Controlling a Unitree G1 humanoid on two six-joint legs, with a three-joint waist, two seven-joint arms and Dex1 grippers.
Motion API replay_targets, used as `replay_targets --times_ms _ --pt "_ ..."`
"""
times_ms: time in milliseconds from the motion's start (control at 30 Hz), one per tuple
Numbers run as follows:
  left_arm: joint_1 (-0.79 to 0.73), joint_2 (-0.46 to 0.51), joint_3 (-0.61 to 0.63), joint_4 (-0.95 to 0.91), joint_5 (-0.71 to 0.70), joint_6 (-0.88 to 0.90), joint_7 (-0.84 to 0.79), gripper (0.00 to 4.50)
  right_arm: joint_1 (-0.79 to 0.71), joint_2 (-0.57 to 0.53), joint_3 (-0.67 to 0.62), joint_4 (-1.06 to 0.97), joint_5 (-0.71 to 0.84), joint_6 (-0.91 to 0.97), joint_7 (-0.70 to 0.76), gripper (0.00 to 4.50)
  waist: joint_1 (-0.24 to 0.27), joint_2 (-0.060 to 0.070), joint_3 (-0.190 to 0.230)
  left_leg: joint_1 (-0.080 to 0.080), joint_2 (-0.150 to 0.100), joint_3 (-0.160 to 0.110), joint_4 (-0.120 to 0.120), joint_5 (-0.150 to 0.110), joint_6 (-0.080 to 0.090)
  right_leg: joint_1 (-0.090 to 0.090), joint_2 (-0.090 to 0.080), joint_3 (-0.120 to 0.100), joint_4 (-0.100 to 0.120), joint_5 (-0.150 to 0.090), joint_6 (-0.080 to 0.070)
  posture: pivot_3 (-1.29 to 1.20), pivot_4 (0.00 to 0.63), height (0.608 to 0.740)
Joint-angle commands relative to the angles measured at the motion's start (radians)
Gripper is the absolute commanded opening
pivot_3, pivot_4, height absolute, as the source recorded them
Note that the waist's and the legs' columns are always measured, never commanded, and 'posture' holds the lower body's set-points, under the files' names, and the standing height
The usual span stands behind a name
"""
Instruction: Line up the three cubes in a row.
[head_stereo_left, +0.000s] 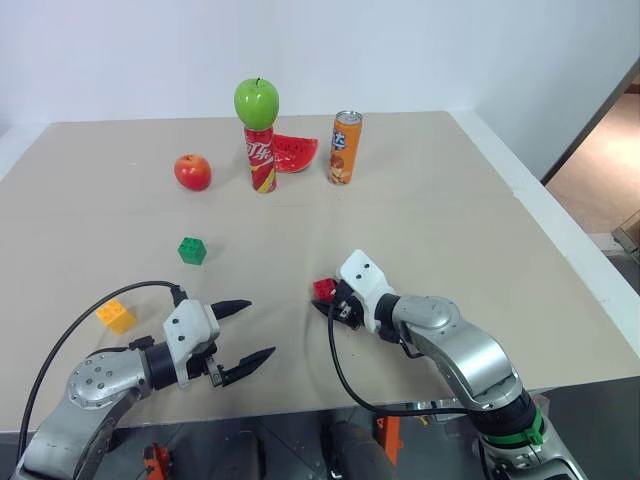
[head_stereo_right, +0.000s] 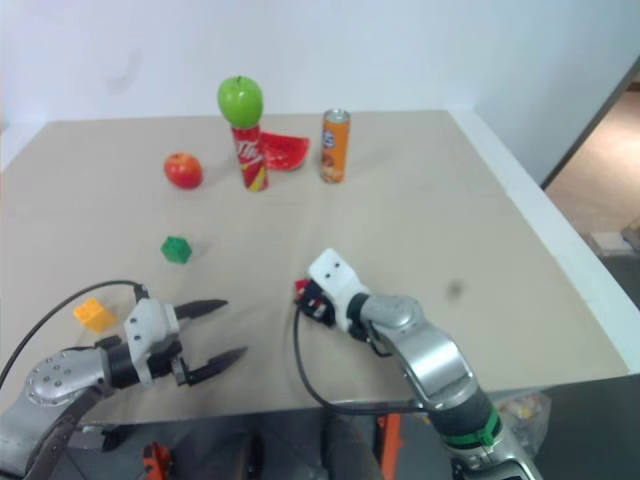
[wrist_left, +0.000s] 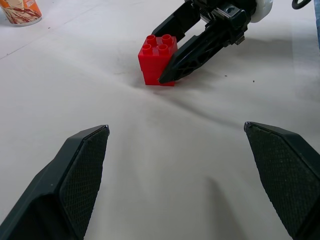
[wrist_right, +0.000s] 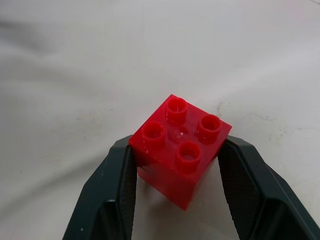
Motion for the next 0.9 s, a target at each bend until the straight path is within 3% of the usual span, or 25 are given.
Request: replay_targets --times_ms 33,733,800,900 --pt "-0.01 -0.004 0.011 -0.009 -0.025 0.006 0.0 4.5 0.0 0.004 -0.043 -0.031 -0.006 0.015 -0.035 1.83 0.0 0.0 0.0 0.0 0.0 0.0 0.0 0.0 0.0 0.0 0.0 0.0 0.0 0.0 0.0 0.0 0.15 0.74" --pt "-0.006 0.0 -0.001 -0.023 -0.009 0.007 0.001 4.5 0.021 0.028 -0.068 0.021 0.031 -0.023 -0.041 1.83 -0.001 0.0 0.0 0.0 0.0 0.0 0.0 0.0 0.0 0.0 0.001 0.0 0.0 0.0 0.0 0.0 0.15 0.74" --pt "-0.005 0.0 0.002 -0.022 -0.008 0.007 0.001 4.5 0.019 0.031 -0.072 0.023 0.03 -0.025 -0.047 2.88 -0.001 0.0 0.0 0.0 0.0 0.0 0.0 0.0 0.0 0.0 0.0 0.0 0.0 0.0 0.0 0.0 0.15 0.74" --pt "-0.002 0.001 0.004 -0.024 -0.006 0.006 0.001 4.5 0.011 0.039 -0.083 0.027 0.037 -0.023 -0.052 3.88 -0.001 0.0 0.0 0.0 0.0 0.0 0.0 0.0 0.0 0.0 0.0 0.0 0.0 0.0 0.0 0.0 0.15 0.74"
